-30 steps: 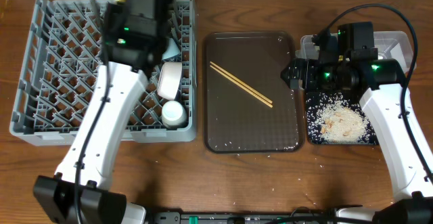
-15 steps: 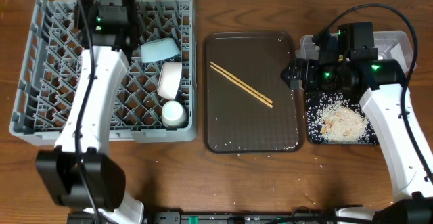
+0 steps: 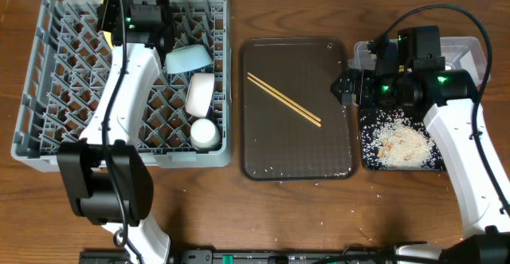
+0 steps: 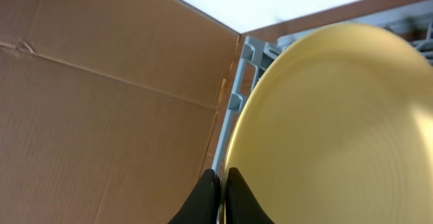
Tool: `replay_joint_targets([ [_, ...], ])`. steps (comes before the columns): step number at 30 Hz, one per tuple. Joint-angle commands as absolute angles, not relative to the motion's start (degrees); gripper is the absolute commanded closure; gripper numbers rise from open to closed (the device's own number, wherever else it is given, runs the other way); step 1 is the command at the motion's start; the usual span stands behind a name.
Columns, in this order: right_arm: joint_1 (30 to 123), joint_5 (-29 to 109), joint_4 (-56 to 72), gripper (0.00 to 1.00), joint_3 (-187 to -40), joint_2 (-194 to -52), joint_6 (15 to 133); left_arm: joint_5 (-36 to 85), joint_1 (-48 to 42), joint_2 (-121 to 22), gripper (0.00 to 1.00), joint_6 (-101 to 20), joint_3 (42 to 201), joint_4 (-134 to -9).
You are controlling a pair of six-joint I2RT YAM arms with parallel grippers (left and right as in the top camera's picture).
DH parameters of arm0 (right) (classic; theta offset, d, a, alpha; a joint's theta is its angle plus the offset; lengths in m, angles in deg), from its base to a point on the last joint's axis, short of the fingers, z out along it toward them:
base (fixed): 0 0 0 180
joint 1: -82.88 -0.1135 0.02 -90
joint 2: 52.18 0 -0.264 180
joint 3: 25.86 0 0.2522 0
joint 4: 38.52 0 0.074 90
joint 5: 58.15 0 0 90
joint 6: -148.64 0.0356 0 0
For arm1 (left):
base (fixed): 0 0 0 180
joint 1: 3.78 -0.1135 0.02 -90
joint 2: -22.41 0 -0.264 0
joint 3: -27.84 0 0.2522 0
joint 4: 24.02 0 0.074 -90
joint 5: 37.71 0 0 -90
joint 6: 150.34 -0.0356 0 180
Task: Sort waste into correct bins and load items into the dishwasher
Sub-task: 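Carry the yellow plate into the dish rack and stand it upright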
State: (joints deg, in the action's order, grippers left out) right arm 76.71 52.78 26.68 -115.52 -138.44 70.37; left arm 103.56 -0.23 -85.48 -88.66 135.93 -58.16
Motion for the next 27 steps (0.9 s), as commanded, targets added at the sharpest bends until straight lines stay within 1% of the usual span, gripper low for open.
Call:
replay_joint_targets([
  [1, 76.81, 52.65, 26.72, 0.01, -115.61, -137.30, 70.37, 105.48, -0.42, -86.27, 0.92, -88.83, 136.30, -57.88],
  [5, 76.81, 52.65, 26.72, 0.01, -115.61, -137.30, 70.37, 105.26, -0.18, -86.58, 0.93, -87.06, 136.30, -59.71],
  [8, 76.81, 52.65, 26.72, 0.01, -115.61, -137.30, 70.37, 104.26, 0.06, -86.58, 0.92, -81.95, 136.30, -63.28],
  [11, 76.81, 52.65, 26.72, 0.01, -115.61, -137.30, 70.37, 100.69, 0.04, -86.58, 0.92, -77.77, 136.30, -66.75],
  [14, 76.81, 52.65, 26.72, 0.01, -115.61, -137.30, 70.37, 99.38, 0.04, -86.58, 0.92, -73.62, 136.30, -68.32],
  [17, 76.81, 52.65, 26.72, 0.01, -115.61, -137.30, 70.37, 99.23, 0.06, -86.58, 0.83, -70.21, 136.30, -68.70],
  [18, 76.81, 52.65, 26.72, 0.01, -115.61, -137.30, 70.37, 99.21, 0.06, -86.58, 0.74, -68.51, 136.30, -69.05],
  [19, 76.81, 52.65, 26.72, 0.01, -115.61, -137.30, 70.37, 99.21, 0.06, -86.58, 0.67, -67.87, 136.30, -69.26],
  [22, 76.81, 52.65, 26.72, 0.01, -115.61, -137.30, 70.37, 98.97, 0.06, -86.58, 0.56, -66.78, 136.30, -70.84],
  [27, 76.81, 52.65, 26.72, 0.01, -115.61, -137.30, 70.39, 98.77, 0.17, -86.31, 0.48, -62.43, 136.34, -74.44],
])
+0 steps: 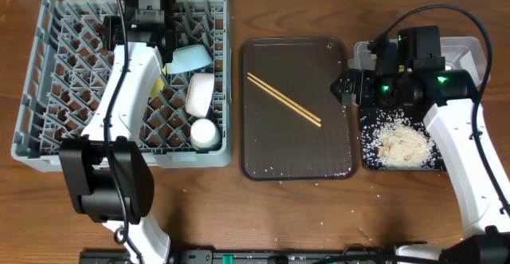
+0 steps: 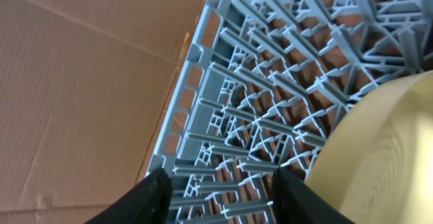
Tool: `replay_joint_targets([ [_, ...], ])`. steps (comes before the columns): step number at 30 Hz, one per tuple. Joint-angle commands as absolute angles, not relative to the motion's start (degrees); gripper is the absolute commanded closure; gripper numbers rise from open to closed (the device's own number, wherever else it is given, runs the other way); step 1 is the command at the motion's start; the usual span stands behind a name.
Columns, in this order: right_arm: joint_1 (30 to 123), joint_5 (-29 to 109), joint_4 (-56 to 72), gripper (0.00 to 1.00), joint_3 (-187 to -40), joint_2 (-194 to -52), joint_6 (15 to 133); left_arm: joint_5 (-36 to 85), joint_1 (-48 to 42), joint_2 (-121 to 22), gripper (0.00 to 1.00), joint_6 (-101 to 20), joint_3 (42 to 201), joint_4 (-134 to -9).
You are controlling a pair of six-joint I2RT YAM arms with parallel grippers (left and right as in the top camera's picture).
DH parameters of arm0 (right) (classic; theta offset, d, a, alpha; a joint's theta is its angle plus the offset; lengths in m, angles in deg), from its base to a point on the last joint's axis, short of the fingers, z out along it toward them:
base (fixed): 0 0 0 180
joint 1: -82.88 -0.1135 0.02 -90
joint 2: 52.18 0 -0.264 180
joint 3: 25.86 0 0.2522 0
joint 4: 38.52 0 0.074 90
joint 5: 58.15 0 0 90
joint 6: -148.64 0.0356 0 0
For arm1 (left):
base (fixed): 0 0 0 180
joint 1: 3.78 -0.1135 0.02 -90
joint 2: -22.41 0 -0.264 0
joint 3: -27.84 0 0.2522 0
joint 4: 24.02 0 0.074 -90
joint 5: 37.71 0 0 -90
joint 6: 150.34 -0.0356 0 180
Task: Sort waste into correct bins and load items into the dishwasher
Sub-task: 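Carry the yellow plate into the dish rack and stand it upright, then release the plate and reach left gripper to the chopsticks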
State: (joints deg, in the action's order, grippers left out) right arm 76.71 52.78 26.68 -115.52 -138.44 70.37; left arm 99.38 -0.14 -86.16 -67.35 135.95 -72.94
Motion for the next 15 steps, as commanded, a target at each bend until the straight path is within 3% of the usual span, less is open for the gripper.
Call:
replay_joint_targets([
  [1, 76.81, 52.65, 26.72, 0.01, -115.61, -137.30, 70.39, 98.75, 0.19, -86.10, 0.46, -61.32, 136.34, -74.90],
  [7, 76.81, 52.65, 26.72, 0.01, -115.61, -137.30, 70.37, 87.43, 2.49, -80.83, 0.40, -58.37, 136.39, -76.87],
  [11, 76.81, 52.65, 26.72, 0.01, -115.61, -137.30, 70.37, 73.37, 5.59, -76.39, 0.40, -50.17, 136.39, -80.37],
  [15, 76.81, 52.65, 26.72, 0.01, -115.61, -137.30, 70.37, 70.05, 8.61, -75.19, 0.40, -42.50, 136.39, -82.20],
])
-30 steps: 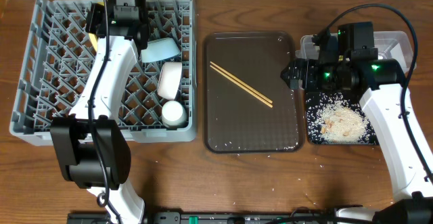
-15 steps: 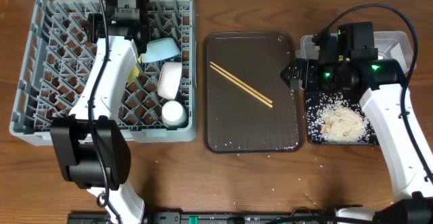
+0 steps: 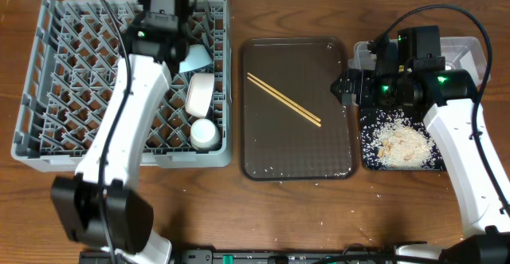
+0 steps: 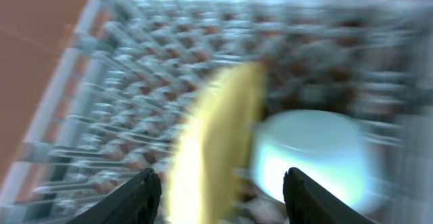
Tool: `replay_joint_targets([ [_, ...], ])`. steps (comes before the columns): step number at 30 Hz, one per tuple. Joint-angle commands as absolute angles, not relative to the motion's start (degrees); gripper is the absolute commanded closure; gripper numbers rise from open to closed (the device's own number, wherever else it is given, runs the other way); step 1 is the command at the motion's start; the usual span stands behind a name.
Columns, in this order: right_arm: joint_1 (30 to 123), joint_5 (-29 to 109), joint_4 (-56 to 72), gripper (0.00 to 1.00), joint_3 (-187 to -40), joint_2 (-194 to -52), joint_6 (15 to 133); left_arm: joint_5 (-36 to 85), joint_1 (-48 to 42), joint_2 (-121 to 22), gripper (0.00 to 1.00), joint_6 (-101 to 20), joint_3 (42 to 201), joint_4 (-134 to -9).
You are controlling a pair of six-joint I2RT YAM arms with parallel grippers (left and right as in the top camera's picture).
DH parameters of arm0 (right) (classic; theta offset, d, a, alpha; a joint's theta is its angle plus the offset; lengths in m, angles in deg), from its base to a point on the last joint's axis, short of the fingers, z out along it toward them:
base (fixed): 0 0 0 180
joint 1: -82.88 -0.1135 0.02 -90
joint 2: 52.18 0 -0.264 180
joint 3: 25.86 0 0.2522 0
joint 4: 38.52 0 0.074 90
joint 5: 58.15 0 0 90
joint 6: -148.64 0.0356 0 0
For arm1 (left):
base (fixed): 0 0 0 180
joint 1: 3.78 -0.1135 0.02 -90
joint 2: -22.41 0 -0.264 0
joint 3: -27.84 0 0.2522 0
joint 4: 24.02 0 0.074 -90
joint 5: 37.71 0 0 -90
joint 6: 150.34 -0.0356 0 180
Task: Sort waste into correct bins and load items into the dishwasher
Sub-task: 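Release the plate and reach left gripper to the chopsticks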
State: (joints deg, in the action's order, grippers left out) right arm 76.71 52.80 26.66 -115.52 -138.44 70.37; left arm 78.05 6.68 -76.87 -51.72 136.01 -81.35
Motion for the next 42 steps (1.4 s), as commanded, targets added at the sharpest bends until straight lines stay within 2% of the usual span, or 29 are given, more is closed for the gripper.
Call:
replay_joint_targets([
  [1, 76.81, 52.65, 26.72, 0.01, -115.61, -137.30, 70.37, 69.55, 9.11, -75.23, 0.40, -40.64, 136.36, -82.40],
  [9, 76.81, 52.65, 26.72, 0.01, -115.61, -137.30, 70.37, 58.58, 14.16, -76.28, 0.40, -29.89, 136.30, -82.55],
  [14, 76.81, 52.65, 26.72, 0.01, -115.61, -137.30, 70.37, 58.47, 20.43, -78.77, 0.45, -22.87, 136.25, -82.51],
  [19, 76.81, 52.65, 26.72, 0.01, -115.61, -137.30, 70.37, 58.77, 26.42, -84.76, 0.45, -15.77, 136.25, -82.12],
  [25, 76.81, 52.65, 26.72, 0.01, -115.61, -137.30, 70.37, 58.71, 29.59, -93.18, 0.45, -7.48, 136.21, -81.26],
  [42, 76.81, 52.65, 26.72, 0.01, -115.61, -137.30, 70.37, 58.71, 31.47, -103.28, 0.45, -6.65, 136.21, -68.96],
])
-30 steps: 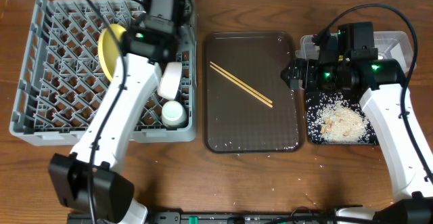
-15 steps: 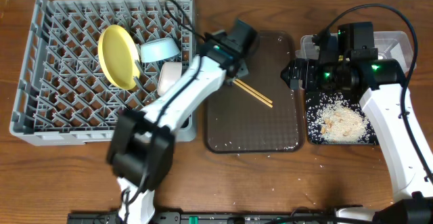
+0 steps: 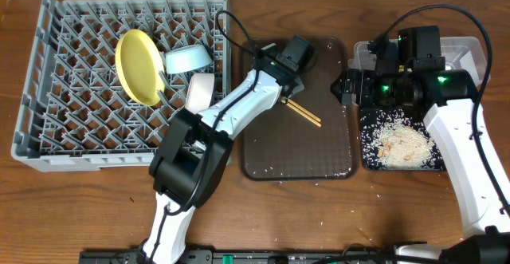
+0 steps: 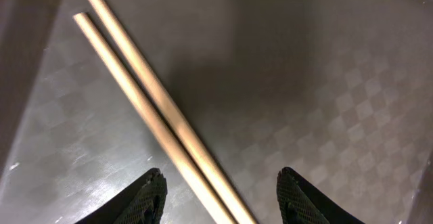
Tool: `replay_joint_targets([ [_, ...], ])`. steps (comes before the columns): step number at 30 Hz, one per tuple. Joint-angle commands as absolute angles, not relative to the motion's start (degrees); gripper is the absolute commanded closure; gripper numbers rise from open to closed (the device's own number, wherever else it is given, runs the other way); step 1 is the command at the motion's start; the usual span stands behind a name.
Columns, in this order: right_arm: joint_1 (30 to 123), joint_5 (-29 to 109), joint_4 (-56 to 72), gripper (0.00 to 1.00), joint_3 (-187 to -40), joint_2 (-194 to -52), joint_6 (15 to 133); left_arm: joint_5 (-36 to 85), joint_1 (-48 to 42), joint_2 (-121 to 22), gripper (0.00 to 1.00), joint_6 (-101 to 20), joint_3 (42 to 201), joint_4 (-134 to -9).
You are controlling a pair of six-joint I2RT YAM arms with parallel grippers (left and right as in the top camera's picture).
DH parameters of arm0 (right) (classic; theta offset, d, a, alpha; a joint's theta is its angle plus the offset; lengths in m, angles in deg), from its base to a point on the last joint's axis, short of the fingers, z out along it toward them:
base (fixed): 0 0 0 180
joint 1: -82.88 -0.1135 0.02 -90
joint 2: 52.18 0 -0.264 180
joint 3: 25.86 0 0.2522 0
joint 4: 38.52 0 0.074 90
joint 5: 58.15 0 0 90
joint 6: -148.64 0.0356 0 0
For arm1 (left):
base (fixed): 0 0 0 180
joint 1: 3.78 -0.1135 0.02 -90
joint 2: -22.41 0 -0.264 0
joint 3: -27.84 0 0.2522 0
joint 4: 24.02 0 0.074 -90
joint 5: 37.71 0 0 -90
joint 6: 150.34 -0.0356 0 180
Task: Sort waste into correct bins and load items into the dishwasher
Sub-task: 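Release the plate and reach left gripper to the chopsticks, then grasp the wooden chopsticks with the left gripper and lift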
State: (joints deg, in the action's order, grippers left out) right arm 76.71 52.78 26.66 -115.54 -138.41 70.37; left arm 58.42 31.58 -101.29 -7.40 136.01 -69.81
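Observation:
Two wooden chopsticks (image 4: 155, 109) lie side by side on the dark brown tray (image 3: 299, 148); in the overhead view the chopsticks (image 3: 308, 116) run diagonally. My left gripper (image 4: 222, 180) hovers open just over them, one finger on each side and neither touching; from overhead the left gripper (image 3: 291, 57) is above the tray's back half. A yellow plate (image 3: 137, 66) stands on edge in the grey dish rack (image 3: 48, 96). My right gripper (image 3: 344, 87) hangs at the tray's right edge by the bins, its jaws too dark to read.
A light blue bowl (image 3: 189, 57) and a white cup (image 3: 201, 91) sit in the rack right of the plate. A black bin with rice (image 3: 402, 144) and a clear bin (image 3: 462, 53) stand at the right. Crumbs dot the tray's front.
My left gripper was open over the rack beside the yellow plate and the blue bowl. Now it is open over the tray, straddling the chopsticks. The right arm has not moved.
My left gripper was shut on the yellow plate at the rack's back. Then it was open, with the plate standing in the rack. It was then still open over the rack, and now it is over the chopsticks on the tray.

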Motion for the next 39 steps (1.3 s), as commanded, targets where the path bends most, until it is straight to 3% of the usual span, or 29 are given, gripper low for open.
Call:
replay_joint_targets([
  [1, 76.81, 52.65, 26.72, 0.01, -115.61, -137.30, 70.37, 58.71, 31.45, -103.58, 0.45, -6.63, 136.21, -68.35],
  [39, 76.81, 52.65, 26.72, 0.01, -115.61, -137.30, 70.37, 58.71, 36.56, -106.53, 0.45, -5.95, 134.77, -69.02],
])
